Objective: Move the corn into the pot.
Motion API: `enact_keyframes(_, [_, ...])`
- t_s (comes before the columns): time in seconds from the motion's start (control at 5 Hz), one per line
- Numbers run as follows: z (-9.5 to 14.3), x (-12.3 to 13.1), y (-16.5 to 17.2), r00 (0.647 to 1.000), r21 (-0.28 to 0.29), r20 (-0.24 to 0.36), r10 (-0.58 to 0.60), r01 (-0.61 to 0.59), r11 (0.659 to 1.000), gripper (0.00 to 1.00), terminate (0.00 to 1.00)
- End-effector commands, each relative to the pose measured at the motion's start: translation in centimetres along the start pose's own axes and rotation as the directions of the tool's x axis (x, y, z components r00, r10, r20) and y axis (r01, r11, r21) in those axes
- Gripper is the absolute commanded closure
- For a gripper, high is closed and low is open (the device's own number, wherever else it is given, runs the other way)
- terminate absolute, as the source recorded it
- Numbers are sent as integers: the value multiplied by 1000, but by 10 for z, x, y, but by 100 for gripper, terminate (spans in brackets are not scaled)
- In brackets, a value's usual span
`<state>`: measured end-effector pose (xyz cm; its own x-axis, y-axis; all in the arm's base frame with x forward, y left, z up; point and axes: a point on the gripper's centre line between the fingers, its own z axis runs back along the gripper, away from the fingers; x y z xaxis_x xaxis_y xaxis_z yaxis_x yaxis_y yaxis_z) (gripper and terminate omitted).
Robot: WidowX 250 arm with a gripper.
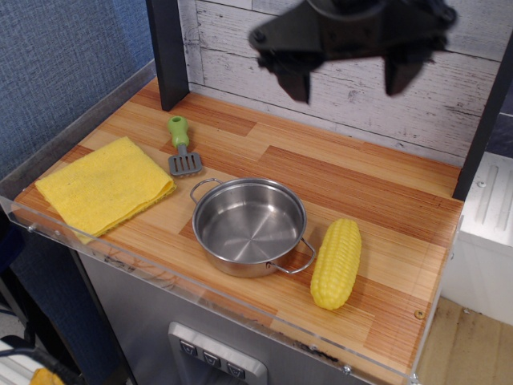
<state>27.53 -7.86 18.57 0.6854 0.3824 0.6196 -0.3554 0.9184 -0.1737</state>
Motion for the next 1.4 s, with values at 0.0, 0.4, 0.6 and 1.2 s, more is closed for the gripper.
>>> enact_keyframes(0.0, [2,-24,-14,999,-46,-49,-23,21,999,0,0])
enact_keyframes(0.4, [-28,-58,1,991,5,-118,-64,65,998,0,0])
enact_keyframes(0.6, [-38,-69,5,987,16,-142,-79,82,997,0,0])
enact_keyframes(1.2, [-69,-98,14,975,28,-195,-107,115,993,0,0])
